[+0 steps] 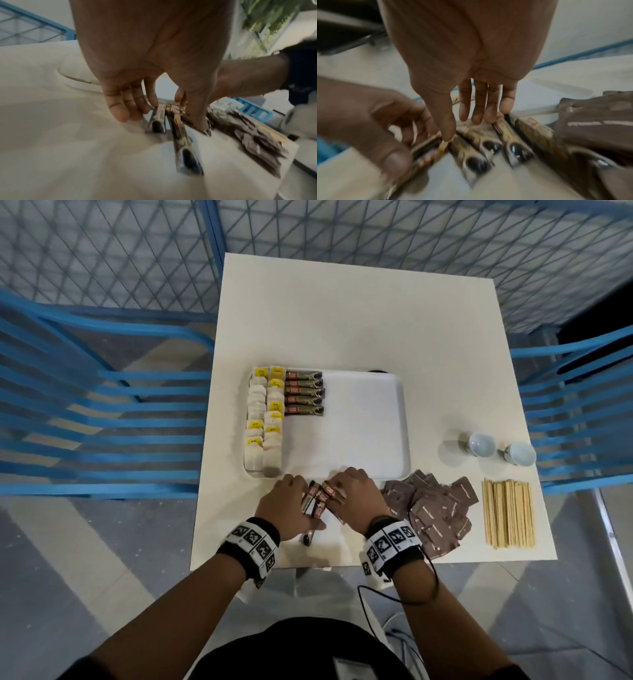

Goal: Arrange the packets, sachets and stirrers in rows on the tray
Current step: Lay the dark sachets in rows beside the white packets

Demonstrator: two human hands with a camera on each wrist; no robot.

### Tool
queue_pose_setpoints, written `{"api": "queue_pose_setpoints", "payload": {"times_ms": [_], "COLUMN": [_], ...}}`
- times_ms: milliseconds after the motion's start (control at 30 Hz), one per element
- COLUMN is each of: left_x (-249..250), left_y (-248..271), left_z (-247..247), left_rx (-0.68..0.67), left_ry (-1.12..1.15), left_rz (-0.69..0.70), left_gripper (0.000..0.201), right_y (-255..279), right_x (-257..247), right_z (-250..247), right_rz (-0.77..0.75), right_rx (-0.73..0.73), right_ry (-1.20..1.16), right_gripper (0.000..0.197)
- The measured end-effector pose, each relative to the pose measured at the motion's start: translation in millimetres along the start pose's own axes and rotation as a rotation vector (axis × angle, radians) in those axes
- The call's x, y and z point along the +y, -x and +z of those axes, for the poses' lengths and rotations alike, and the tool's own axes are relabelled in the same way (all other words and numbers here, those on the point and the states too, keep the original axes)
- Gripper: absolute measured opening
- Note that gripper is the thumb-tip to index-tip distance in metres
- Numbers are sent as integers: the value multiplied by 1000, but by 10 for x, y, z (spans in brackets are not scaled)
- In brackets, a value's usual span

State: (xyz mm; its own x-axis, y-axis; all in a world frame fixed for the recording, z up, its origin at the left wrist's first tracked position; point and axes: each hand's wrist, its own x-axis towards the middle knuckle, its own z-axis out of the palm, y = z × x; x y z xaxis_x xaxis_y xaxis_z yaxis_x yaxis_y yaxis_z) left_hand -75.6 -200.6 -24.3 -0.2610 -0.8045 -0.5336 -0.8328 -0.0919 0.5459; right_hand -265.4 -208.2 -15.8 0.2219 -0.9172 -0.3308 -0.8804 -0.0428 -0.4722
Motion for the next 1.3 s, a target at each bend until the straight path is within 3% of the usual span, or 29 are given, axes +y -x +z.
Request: {"api": "queue_pose_setpoints", "payload": {"times_ms": [100,167,233,400,500,633,767,900,1100,1300], "left_x": [52,46,22,-46,-30,38,230,409,266,178], "left_y": [52,62,77,138,216,222,155,102,-77,-194], "left_z": [165,233,254,235,164,15,-203,-464,-816,-1260], "left_rx": [94,148,190,228,282,248,258,288,423,370], "left_ry": [-59,-6,35,65,240,545,898,867,1008,1190], "left_rz": [-8,-30,-41,-56,-91,-302,-259,-146,-179,-187], "left_gripper": [81,65,47,22,11,21,32,35,26,16], "right_y": [131,177,195,144,124,85,35,-71,-354,-598], "right_x": [-1,-11,-30,-30,12,-7,-188,-441,-616,-749], "right_z": [112,137,140,143,105,-74,-333,-534,-714,-802], "right_rz": [-11,0,18,74,97,117,69,-42,-25,41], "right_rx": [-16,-3,5,-44,-40,18,110,158,229,164], "right_ry": [151,153,115,57,-28,-170,-381,-452,-626,-828], "right_gripper": [48,54,54,45,40,38,30,9,10,15]}}
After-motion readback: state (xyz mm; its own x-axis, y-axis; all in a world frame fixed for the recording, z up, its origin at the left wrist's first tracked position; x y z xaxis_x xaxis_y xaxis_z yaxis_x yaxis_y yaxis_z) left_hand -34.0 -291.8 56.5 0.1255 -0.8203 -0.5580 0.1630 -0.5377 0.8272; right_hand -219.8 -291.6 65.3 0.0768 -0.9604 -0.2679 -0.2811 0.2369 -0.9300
